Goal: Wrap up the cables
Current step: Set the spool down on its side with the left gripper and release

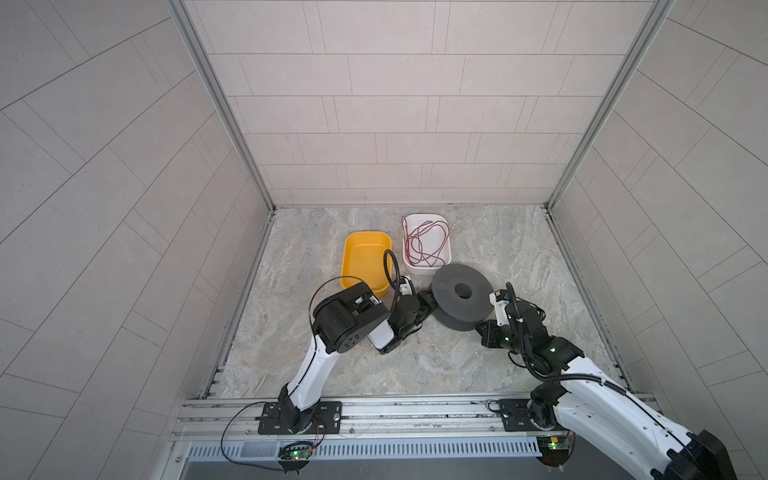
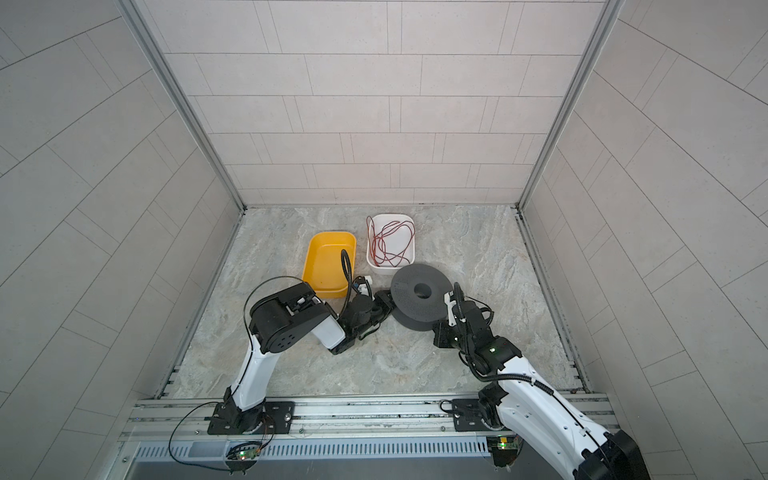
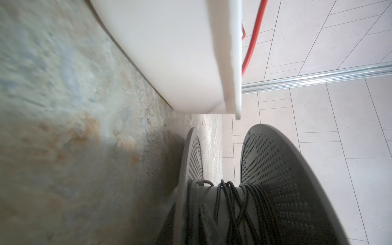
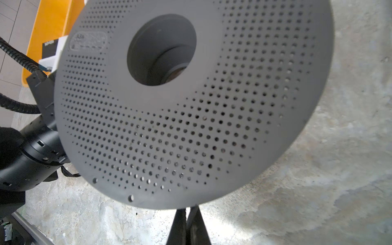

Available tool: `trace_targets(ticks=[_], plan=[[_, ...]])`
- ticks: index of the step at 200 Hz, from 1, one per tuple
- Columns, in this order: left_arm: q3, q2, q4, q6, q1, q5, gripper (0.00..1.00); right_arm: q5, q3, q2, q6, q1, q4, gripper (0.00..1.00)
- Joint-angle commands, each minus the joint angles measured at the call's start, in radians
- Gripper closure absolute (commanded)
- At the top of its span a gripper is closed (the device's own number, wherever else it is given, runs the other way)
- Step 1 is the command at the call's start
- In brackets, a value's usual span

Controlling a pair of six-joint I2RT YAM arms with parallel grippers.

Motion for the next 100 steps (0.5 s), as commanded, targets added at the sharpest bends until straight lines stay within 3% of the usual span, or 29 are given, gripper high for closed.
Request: trace_targets(ticks=[1, 26, 100], plan=[[-0.019, 0.013, -0.152, 0.037, 0.009, -0.031, 0.72, 0.002, 0.008, -0.02, 0.013, 0.002, 0.028, 1.0], [-0.025, -0.018, -0.227, 0.036, 0.009, -0.021, 0.6, 0.003, 0.007, -0.042, 0.013, 0.002, 0.013, 1.0], [-0.017, -0.106, -0.484, 0.071, 0.009, 0.031, 0.55, 0.014, -0.016, -0.037, 0.013, -0.001, 0.006, 1.0]])
